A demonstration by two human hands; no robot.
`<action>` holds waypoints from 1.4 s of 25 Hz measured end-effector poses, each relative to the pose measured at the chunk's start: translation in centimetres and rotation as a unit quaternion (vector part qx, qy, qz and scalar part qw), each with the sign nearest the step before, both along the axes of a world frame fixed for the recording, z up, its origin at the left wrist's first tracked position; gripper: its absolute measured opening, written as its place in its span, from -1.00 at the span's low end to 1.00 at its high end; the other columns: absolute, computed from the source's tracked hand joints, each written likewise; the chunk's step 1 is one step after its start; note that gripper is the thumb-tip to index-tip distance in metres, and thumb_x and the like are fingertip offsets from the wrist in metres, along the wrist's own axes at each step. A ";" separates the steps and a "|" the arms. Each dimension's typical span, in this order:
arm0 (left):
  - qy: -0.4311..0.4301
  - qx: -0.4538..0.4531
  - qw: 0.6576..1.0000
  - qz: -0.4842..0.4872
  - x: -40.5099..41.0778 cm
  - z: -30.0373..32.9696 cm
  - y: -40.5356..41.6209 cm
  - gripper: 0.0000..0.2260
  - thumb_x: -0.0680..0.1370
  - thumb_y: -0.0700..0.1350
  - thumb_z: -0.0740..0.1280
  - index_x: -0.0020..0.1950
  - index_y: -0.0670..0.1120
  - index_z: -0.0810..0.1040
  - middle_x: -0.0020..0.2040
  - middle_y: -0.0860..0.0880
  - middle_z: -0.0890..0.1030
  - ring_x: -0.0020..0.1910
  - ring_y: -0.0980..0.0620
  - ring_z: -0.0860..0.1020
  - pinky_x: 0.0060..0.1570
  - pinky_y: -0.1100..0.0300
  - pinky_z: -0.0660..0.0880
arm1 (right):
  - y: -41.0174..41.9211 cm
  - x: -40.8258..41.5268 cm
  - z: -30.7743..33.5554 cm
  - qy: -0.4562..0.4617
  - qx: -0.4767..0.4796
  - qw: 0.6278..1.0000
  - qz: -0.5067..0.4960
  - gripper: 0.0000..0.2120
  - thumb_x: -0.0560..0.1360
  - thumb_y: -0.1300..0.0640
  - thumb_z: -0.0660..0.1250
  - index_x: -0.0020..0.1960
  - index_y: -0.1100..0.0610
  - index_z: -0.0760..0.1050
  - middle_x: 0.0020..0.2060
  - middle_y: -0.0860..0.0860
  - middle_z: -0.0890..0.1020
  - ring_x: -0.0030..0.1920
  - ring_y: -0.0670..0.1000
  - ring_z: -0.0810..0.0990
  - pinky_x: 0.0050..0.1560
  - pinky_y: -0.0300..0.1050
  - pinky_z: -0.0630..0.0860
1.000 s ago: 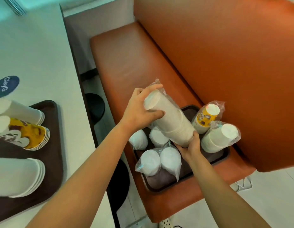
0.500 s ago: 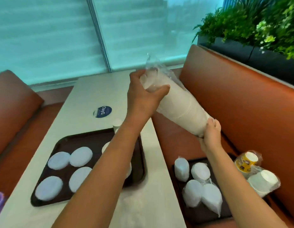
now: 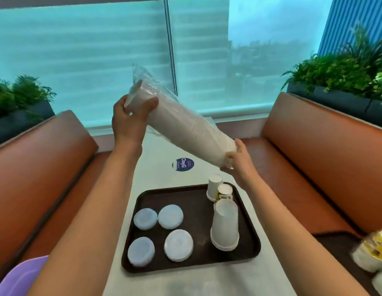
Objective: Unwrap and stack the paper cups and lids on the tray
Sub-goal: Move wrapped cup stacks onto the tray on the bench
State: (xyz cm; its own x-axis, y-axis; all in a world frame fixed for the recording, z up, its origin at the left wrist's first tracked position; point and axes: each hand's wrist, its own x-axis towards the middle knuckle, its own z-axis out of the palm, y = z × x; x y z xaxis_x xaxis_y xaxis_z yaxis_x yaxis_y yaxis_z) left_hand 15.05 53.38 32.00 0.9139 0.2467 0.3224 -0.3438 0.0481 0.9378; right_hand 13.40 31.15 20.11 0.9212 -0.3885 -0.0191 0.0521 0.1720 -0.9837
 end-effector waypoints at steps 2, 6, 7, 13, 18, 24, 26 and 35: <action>-0.006 -0.030 0.999 -0.013 1.5 -0.1 2.8 -0.41 0.18 0.06 0.50 0.17 0.08 0.43 0.17 0.06 0.54 0.14 0.04 0.55 0.19 -0.08 0.50 | 3.4 1.6 -0.6 0.004 -0.045 0.999 0.021 -0.42 0.50 0.34 0.17 0.47 0.02 0.17 0.26 0.06 0.32 0.14 0.16 0.44 0.01 0.09 0.56; -0.021 -0.028 0.999 -0.014 5.4 -1.0 6.8 -0.42 0.15 0.10 0.53 0.13 0.21 0.43 0.23 0.10 0.51 0.22 0.04 0.51 0.22 -0.15 0.46 | 8.3 5.2 -2.7 0.056 -0.133 0.987 0.070 -0.44 0.53 0.22 0.25 0.48 0.04 0.17 0.27 0.08 0.38 0.19 0.14 0.46 0.16 0.11 0.50; -0.017 -0.019 1.000 -0.009 6.5 -1.3 7.6 -0.39 0.14 0.12 0.53 0.15 0.22 0.42 0.25 0.10 0.50 0.24 0.05 0.49 0.24 -0.14 0.45 | 9.1 5.9 -3.0 0.067 -0.127 0.986 0.081 -0.45 0.53 0.22 0.26 0.47 0.03 0.18 0.24 0.07 0.39 0.15 0.12 0.46 0.13 0.08 0.49; -0.042 0.095 0.994 0.020 12.6 -4.2 9.6 -0.18 0.24 0.06 0.49 0.42 0.15 0.20 0.23 0.09 0.41 0.23 0.10 0.43 0.29 0.09 0.40 | 13.6 12.2 -6.0 0.132 -0.118 0.972 0.152 -0.40 0.48 0.27 0.29 0.44 -0.02 0.19 0.16 0.07 0.42 0.07 0.08 0.46 0.10 0.03 0.51; -0.072 0.209 0.974 0.057 17.4 -7.5 9.4 -0.22 0.23 -0.03 0.59 0.36 -0.05 0.30 0.19 0.10 0.43 0.19 0.10 0.44 0.15 0.32 0.36 | 16.6 17.0 -9.9 0.208 -0.158 0.951 0.166 -0.08 0.22 0.08 0.44 0.48 -0.03 0.08 0.23 0.10 0.44 0.17 0.13 0.48 0.21 0.04 0.47; -0.036 0.254 0.966 0.022 22.5 -11.2 9.7 -0.31 0.24 -0.09 0.59 0.28 -0.09 0.35 0.21 -0.04 0.49 0.14 0.03 0.47 0.11 0.29 0.40 | 19.2 22.1 -15.0 0.291 -0.250 0.911 0.151 -0.18 0.42 -0.03 0.40 0.50 -0.03 -0.03 0.21 0.19 0.48 0.25 0.20 0.43 0.16 0.01 0.46; -0.033 0.285 0.958 0.007 23.5 -12.5 10.0 -0.30 0.21 -0.02 0.55 0.27 -0.10 0.35 0.14 -0.01 0.47 0.08 0.05 0.45 -0.01 0.36 0.36 | 19.9 22.8 -16.5 0.296 -0.331 0.881 0.165 -0.27 0.44 -0.10 0.35 0.47 0.00 0.06 0.24 0.20 0.45 0.29 0.21 0.35 0.22 0.05 0.41; -0.005 0.362 0.931 0.040 28.0 -14.3 13.0 -0.40 0.33 -0.11 0.54 0.27 -0.10 0.32 0.19 -0.04 0.45 0.08 0.06 0.44 0.02 0.30 0.36 | 23.1 26.4 -20.2 0.216 -0.451 0.841 0.206 -0.32 0.54 -0.20 0.19 0.53 0.06 0.04 0.44 0.05 0.31 0.38 0.14 0.26 0.30 0.07 0.26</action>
State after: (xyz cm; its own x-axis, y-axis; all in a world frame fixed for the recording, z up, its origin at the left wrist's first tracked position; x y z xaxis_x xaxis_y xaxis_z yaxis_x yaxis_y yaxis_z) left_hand 43.02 66.35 17.72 0.8979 0.0274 0.4394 -0.3289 -0.6217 0.7109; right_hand 39.79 54.27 -0.09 0.9638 -0.0746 -0.2559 -0.2259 -0.7385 -0.6353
